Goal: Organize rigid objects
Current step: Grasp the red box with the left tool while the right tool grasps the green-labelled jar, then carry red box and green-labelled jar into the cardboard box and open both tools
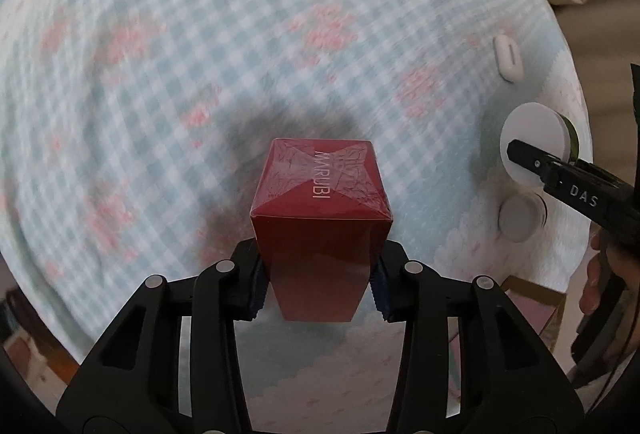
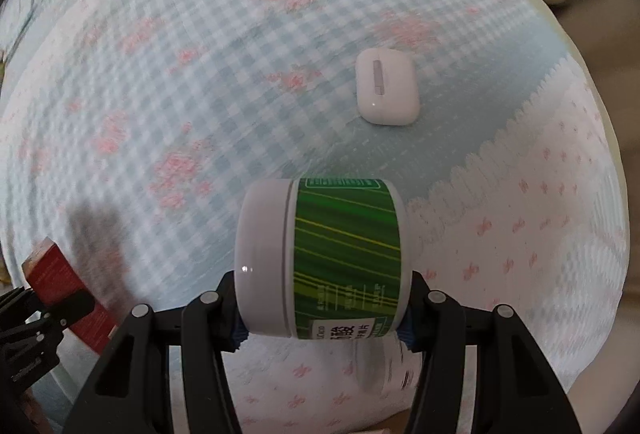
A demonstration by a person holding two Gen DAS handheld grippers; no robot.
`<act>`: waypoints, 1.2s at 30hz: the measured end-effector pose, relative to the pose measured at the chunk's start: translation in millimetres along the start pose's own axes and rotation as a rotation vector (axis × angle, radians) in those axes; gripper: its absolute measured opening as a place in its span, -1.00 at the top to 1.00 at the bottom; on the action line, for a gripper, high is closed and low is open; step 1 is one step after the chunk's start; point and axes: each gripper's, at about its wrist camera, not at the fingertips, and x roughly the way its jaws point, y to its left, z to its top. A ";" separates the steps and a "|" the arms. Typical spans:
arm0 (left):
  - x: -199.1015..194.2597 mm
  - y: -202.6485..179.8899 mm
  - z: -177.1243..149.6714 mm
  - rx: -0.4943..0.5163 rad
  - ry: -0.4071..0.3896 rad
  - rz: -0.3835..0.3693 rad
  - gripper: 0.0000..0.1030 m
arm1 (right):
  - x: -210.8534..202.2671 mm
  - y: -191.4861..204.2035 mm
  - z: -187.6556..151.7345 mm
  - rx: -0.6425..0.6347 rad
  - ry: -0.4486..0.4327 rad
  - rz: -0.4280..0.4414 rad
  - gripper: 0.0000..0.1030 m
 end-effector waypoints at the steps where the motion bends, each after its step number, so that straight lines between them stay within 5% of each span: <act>1: -5.9 0.6 2.8 0.007 -0.009 -0.002 0.26 | -5.8 0.4 -6.7 0.014 -0.006 0.004 -0.01; 15: -100.2 -19.6 -18.6 0.188 -0.129 -0.073 0.26 | -118.2 -9.3 -66.1 0.228 -0.120 0.091 -0.01; 18: -120.2 -35.5 -23.4 0.244 -0.139 -0.097 0.26 | -149.0 -16.3 -86.8 0.314 -0.119 0.048 -0.01; 28: -180.3 -123.2 -55.9 0.538 -0.163 -0.186 0.26 | -226.9 -46.9 -180.6 0.598 -0.218 0.026 -0.01; 36: -177.3 -217.5 -113.7 0.743 -0.097 -0.287 0.26 | -258.5 -85.6 -291.6 0.844 -0.227 -0.039 -0.01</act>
